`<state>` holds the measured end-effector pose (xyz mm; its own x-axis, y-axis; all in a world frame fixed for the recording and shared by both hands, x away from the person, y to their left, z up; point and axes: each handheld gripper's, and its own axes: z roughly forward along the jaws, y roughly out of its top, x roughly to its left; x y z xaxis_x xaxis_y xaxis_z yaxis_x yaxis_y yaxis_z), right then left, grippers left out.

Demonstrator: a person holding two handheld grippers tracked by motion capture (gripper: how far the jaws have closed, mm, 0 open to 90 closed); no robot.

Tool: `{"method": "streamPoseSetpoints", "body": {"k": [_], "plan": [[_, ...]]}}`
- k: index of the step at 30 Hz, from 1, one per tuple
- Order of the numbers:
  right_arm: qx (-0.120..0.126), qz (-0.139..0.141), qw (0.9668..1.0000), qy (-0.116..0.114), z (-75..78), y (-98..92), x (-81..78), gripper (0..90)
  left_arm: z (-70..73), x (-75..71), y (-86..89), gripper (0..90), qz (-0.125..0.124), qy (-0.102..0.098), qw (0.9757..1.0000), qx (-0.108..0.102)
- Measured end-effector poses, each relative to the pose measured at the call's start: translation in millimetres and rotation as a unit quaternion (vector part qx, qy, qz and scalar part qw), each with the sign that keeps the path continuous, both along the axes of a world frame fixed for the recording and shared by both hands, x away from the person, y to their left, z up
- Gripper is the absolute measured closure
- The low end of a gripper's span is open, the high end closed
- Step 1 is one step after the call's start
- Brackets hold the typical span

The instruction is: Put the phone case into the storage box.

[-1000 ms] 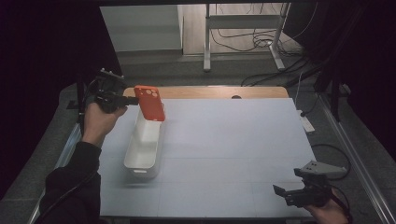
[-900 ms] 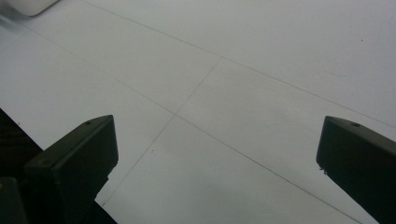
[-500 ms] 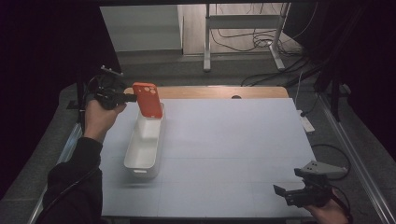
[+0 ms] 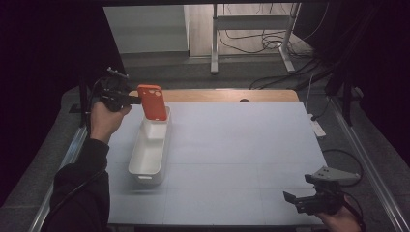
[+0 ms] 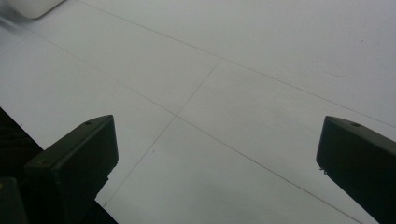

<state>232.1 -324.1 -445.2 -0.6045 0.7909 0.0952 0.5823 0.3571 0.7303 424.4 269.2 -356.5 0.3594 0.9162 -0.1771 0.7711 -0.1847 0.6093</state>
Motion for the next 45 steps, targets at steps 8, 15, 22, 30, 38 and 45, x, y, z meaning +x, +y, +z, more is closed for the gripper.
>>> {"method": "streamPoseSetpoints", "body": {"k": [8,15,22,30,38,45], "plan": [[-0.003,0.002,1.0000,0.000,0.0,0.4,-0.1,0.0,-8.8,6.6,-1.7,89.5,0.008,0.007,0.9999,-0.001],[-0.003,0.004,1.0000,0.000,-0.1,0.7,-0.1,0.0,-15.1,12.4,-1.8,89.4,0.014,0.013,0.9998,-0.002],[-0.004,0.006,1.0000,0.001,-0.1,0.7,0.0,0.0,-24.4,16.4,-0.5,89.5,0.019,0.022,0.9996,-0.005],[-0.004,0.006,1.0000,0.002,-0.2,1.1,0.1,0.0,-35.6,20.3,-1.3,89.4,0.023,0.031,0.9992,-0.007],[-0.004,0.007,1.0000,0.003,-0.5,1.4,0.3,0.0,-48.9,23.7,-2.1,89.4,0.028,0.043,0.9987,-0.004],[-0.006,0.008,0.9999,0.004,-0.5,1.6,0.4,0.0,-58.5,24.4,-3.0,89.4,0.030,0.053,0.9981,-0.007]]}}
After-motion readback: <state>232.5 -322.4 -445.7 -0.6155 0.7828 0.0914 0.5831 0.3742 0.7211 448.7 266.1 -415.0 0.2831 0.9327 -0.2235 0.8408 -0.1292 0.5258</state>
